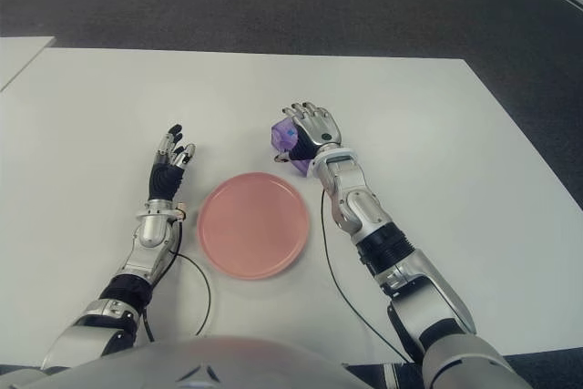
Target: Put the tissue paper into the plate.
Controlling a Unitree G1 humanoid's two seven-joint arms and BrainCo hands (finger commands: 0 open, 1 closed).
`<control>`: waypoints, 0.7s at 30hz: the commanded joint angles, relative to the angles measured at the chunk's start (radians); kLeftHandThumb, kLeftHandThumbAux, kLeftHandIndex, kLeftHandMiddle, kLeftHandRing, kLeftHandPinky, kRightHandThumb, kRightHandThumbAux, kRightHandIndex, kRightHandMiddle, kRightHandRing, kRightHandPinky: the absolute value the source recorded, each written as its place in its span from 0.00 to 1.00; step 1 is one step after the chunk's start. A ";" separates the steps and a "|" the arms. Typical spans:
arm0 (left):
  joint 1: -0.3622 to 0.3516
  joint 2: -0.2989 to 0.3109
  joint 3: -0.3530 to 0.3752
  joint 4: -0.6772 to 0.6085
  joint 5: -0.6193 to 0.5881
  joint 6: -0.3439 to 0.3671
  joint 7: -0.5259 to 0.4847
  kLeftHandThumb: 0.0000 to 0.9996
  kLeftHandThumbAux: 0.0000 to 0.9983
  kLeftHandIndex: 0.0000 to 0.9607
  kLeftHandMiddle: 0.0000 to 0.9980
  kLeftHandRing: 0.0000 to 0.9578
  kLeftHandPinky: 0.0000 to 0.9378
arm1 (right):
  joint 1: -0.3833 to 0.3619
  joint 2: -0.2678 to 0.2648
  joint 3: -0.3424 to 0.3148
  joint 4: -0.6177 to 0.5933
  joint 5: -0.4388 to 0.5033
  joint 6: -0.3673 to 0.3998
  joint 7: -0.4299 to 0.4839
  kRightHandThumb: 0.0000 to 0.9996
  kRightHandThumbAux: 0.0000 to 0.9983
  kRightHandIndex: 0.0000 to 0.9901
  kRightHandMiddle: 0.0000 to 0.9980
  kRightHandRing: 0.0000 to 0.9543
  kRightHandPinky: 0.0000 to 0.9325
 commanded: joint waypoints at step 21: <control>0.038 -0.022 -0.001 0.046 -0.005 -0.013 0.013 0.00 0.40 0.00 0.00 0.00 0.00 | -0.067 0.072 0.007 0.304 0.012 -0.084 -0.125 0.10 0.49 0.00 0.01 0.00 0.00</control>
